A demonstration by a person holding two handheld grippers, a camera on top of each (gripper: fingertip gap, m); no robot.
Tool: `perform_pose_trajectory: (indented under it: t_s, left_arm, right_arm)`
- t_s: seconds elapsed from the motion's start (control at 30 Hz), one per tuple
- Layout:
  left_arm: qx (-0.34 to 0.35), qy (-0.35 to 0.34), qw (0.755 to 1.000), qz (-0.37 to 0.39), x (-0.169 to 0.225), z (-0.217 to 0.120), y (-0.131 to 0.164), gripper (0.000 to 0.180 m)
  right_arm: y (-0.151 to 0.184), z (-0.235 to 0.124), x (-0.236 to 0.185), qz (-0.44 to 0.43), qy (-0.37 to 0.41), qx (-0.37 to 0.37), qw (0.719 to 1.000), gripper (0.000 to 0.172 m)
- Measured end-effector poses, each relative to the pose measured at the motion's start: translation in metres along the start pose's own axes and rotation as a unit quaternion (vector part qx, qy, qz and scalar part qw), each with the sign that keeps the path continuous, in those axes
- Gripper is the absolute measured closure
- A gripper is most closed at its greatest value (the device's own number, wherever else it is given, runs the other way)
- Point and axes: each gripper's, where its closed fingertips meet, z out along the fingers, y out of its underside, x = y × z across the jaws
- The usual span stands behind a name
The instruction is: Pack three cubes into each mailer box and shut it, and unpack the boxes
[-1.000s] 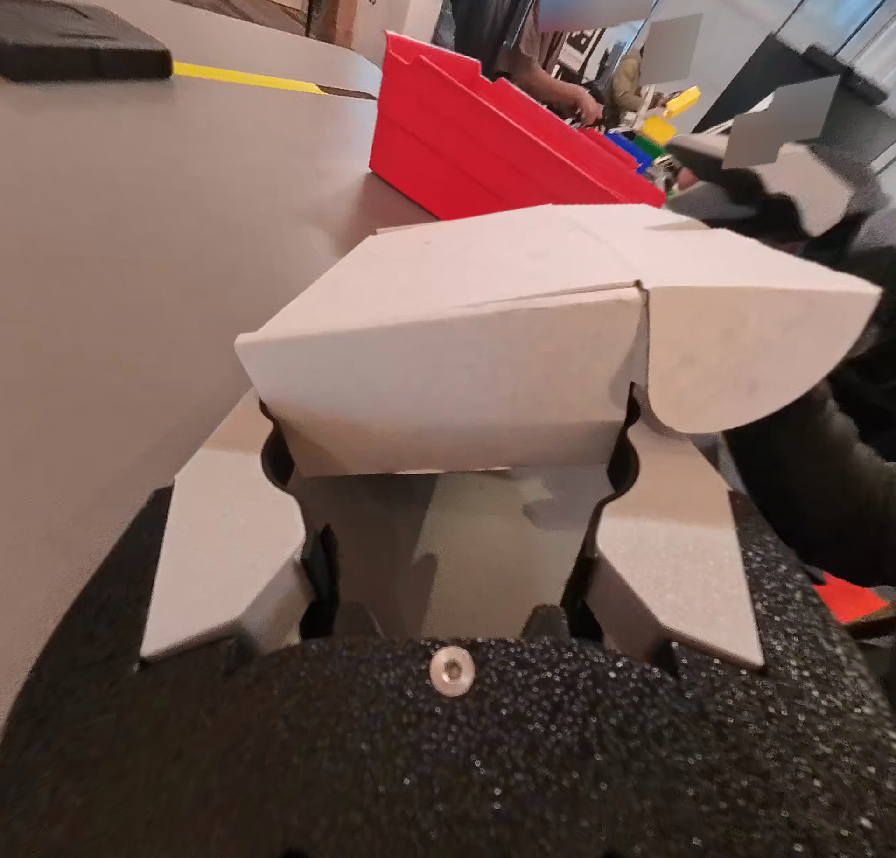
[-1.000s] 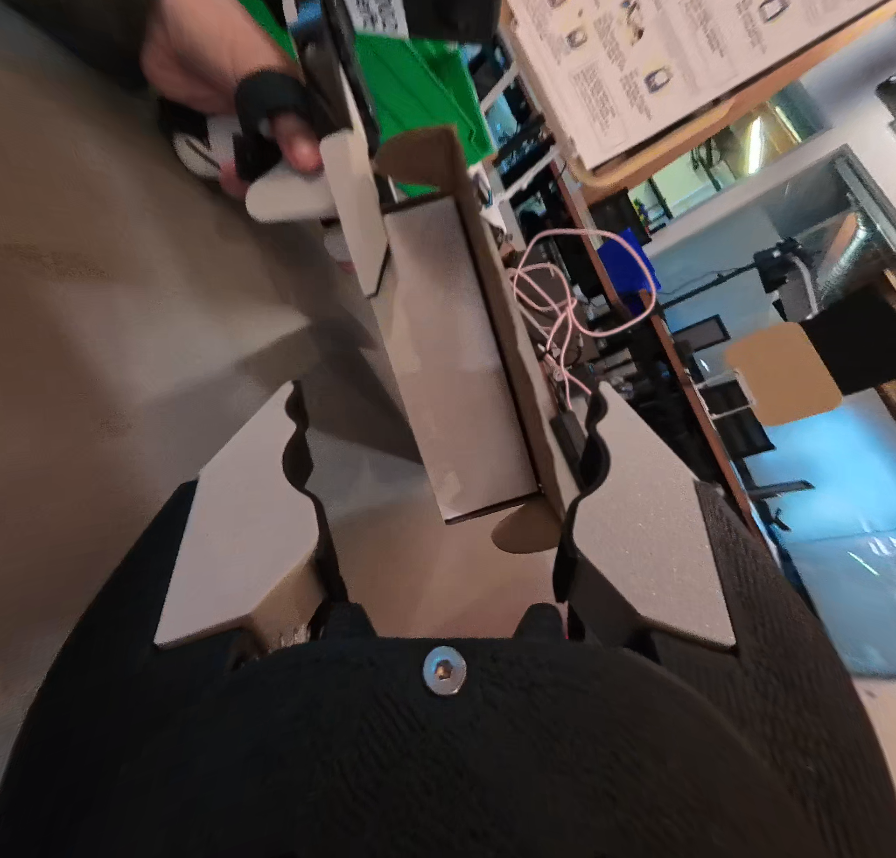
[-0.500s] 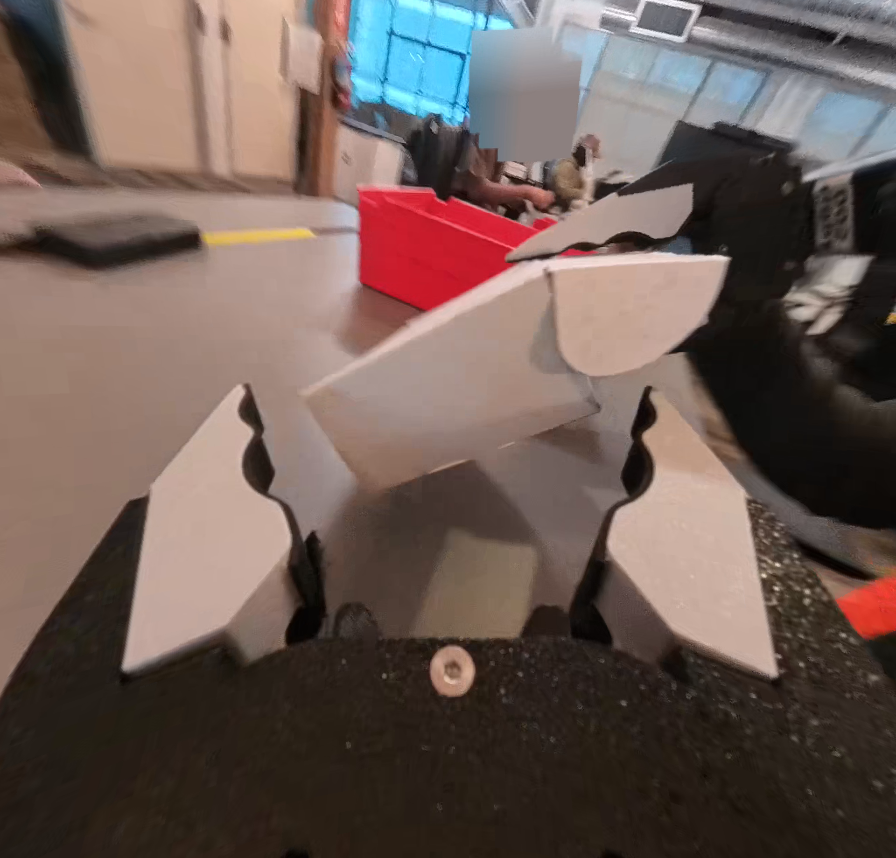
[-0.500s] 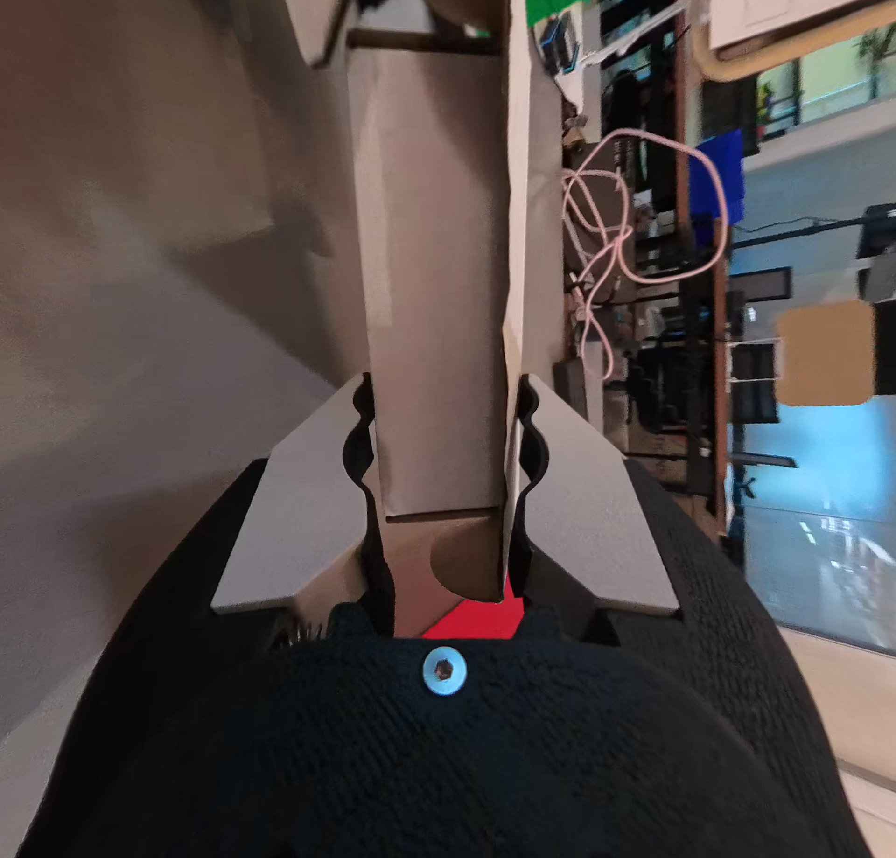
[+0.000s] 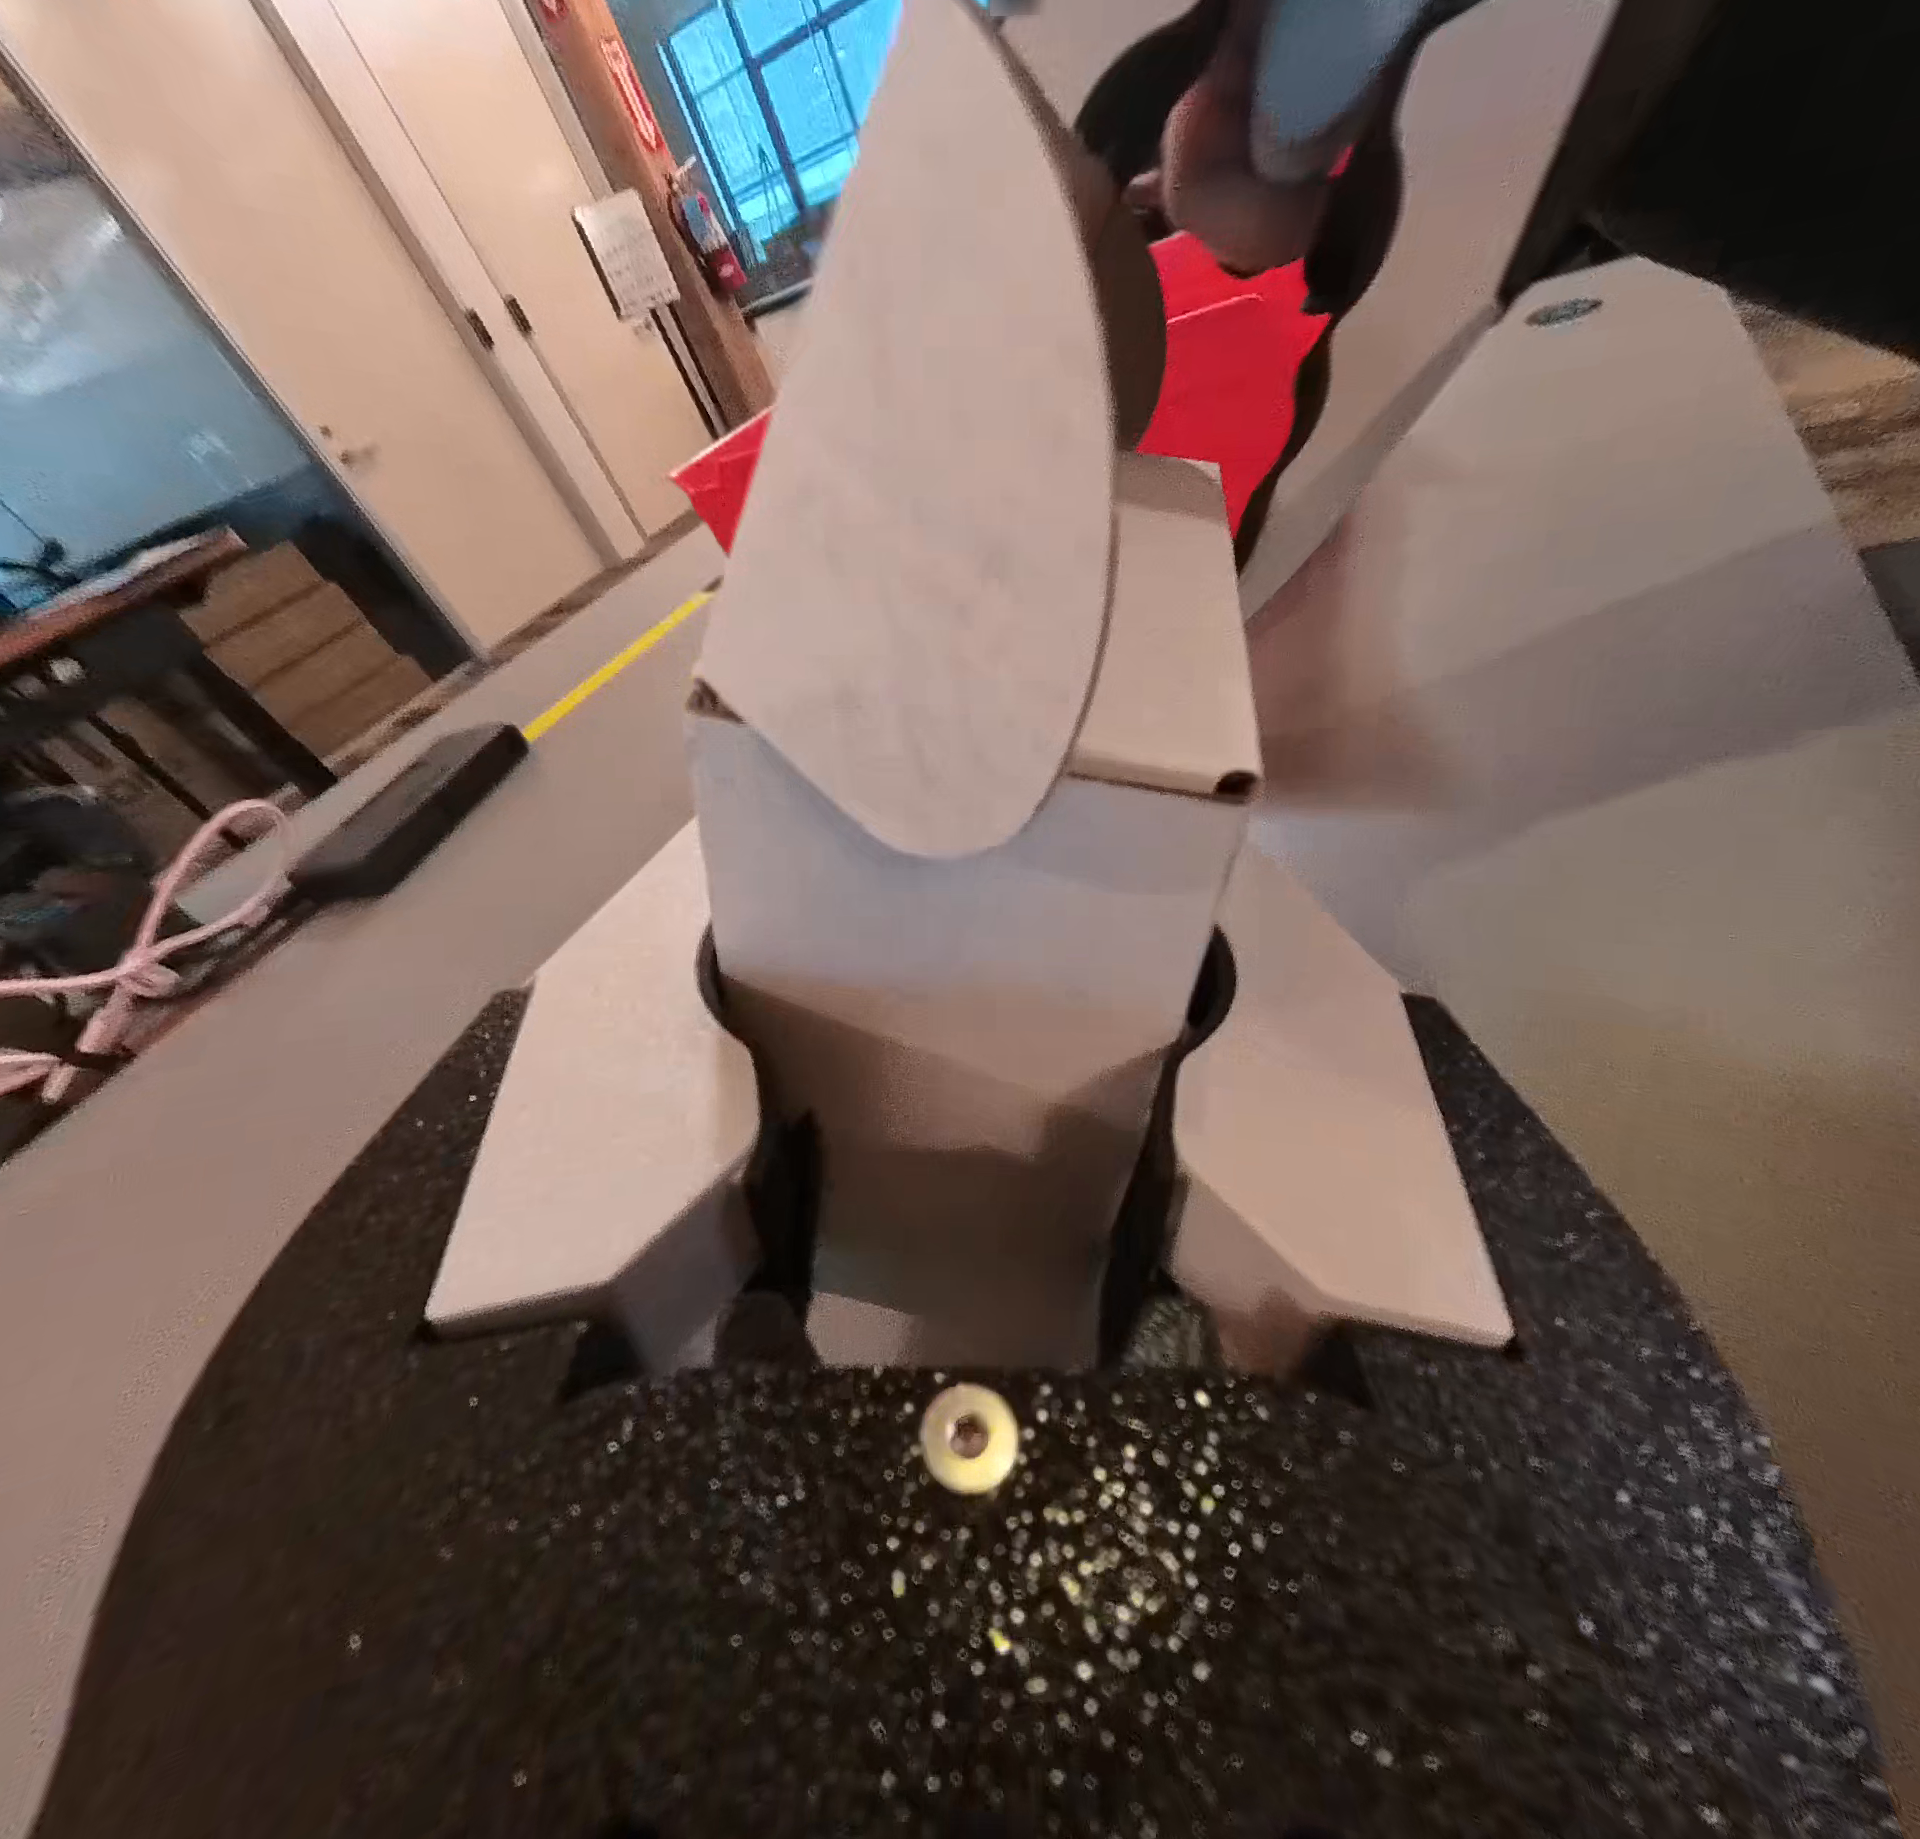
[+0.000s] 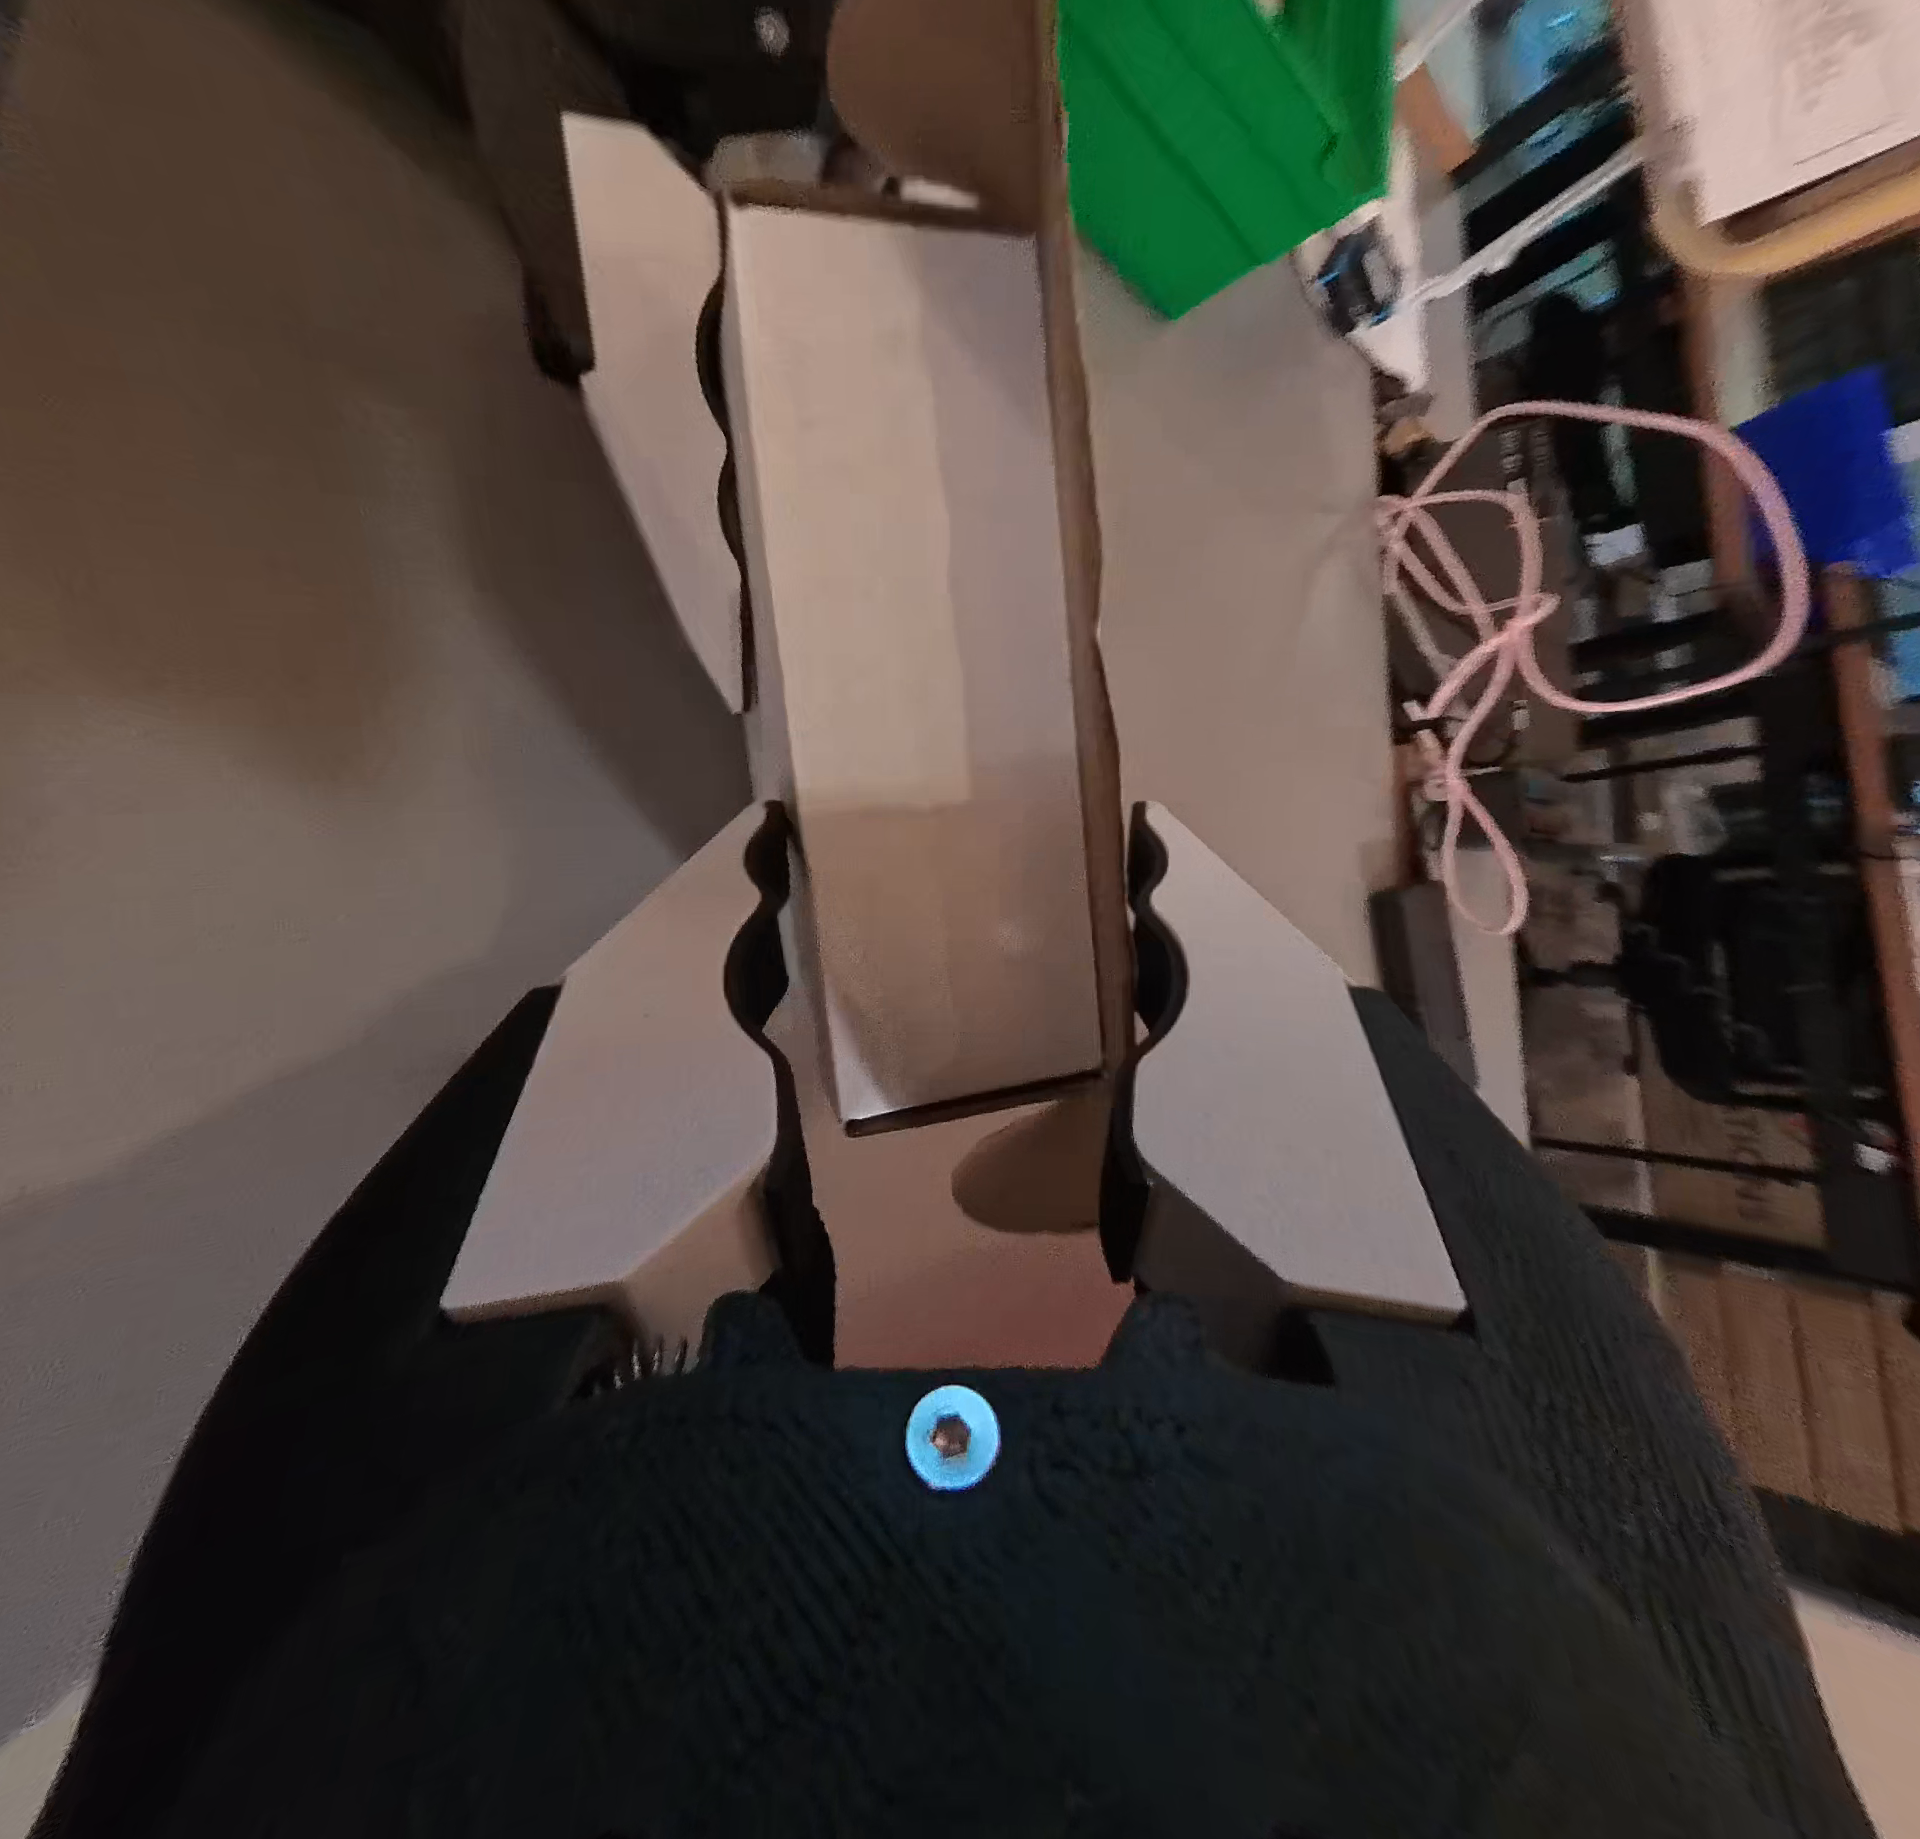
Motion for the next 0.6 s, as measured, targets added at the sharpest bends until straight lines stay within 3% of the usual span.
perform_pose_trajectory:
  t_s: [0.03,0.13,0.27,0.4,0.6]
  left_arm:
    - [-0.005,0.0,1.0,-0.013,-0.002,0.0,0.001,0.101]
    - [-0.028,-0.01,0.998,-0.051,-0.009,0.001,0.008,0.102]
    - [-0.043,-0.011,0.995,-0.085,-0.013,0.0,0.013,0.102]
    - [-0.052,-0.019,0.993,-0.106,-0.017,0.0,0.016,0.102]
    - [-0.062,-0.023,0.991,-0.12,-0.019,0.0,0.019,0.103]
  right_arm:
    - [-0.003,-0.004,0.005,0.009,0.024,0.012,1.0,0.106]
    - [0.003,-0.02,0.025,0.097,0.098,0.023,0.99,0.108]
    - [0.04,-0.036,0.055,0.252,0.196,-0.005,0.948,0.135]
    - [0.049,-0.027,0.052,0.357,0.16,0.016,0.92,0.152]
    - [0.044,-0.017,0.058,0.389,0.132,0.005,0.912,0.171]
